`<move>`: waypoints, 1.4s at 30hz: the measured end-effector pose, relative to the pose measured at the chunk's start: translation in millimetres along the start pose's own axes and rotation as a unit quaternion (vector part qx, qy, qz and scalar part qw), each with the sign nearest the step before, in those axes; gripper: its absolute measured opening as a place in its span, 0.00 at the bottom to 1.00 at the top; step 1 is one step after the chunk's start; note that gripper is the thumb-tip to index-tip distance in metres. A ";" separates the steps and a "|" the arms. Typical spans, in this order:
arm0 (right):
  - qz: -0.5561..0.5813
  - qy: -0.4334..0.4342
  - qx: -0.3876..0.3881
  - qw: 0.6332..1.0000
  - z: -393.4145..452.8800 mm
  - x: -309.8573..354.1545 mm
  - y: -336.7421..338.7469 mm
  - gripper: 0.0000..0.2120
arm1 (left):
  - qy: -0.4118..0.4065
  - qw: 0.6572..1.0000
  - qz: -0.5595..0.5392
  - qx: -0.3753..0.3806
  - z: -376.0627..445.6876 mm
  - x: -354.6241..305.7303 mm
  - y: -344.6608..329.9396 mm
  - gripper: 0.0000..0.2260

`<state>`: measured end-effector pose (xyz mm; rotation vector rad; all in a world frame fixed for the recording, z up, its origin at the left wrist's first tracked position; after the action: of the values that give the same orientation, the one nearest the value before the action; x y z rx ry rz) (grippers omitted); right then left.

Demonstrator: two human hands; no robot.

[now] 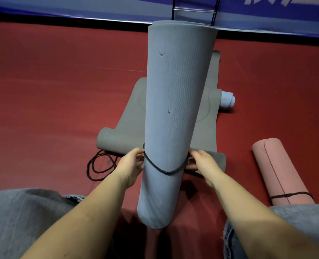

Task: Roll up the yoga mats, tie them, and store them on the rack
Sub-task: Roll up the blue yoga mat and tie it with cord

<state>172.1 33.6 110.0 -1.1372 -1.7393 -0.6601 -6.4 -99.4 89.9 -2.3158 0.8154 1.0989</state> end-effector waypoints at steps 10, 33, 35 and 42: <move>0.064 -0.032 -0.054 0.996 11.8 -7.3 -7.5 0.07 | 0.005 0.989 0.124 -0.079 8.0 -3.2 18.6 0.05; 0.119 -0.058 -0.035 0.991 10.3 -24.8 -13.5 0.06 | 0.060 0.992 0.094 -0.065 6.8 -2.3 20.6 0.05; 0.125 -0.047 -0.023 0.991 6.6 -21.5 -15.7 0.06 | 0.048 0.990 0.121 -0.056 3.0 -4.3 19.9 0.06; 0.206 -0.061 0.034 0.976 -8.5 -15.0 -23.4 0.06 | -0.029 0.973 0.221 0.063 -15.6 -20.5 -11.0 0.20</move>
<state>156.6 10.6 101.2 -1.4582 -1.5436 -0.2797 -1.0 -94.5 116.9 -2.0381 1.3809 1.2424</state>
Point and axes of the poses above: each hand's wrist, its own z-axis towards the middle knuckle, its own y-axis out of the back of the hand, x = y × z, the point moved 10 cm from there along z, towards the middle knuckle, and after that the axes turned 14 degrees about z, right-handed, at the moved point
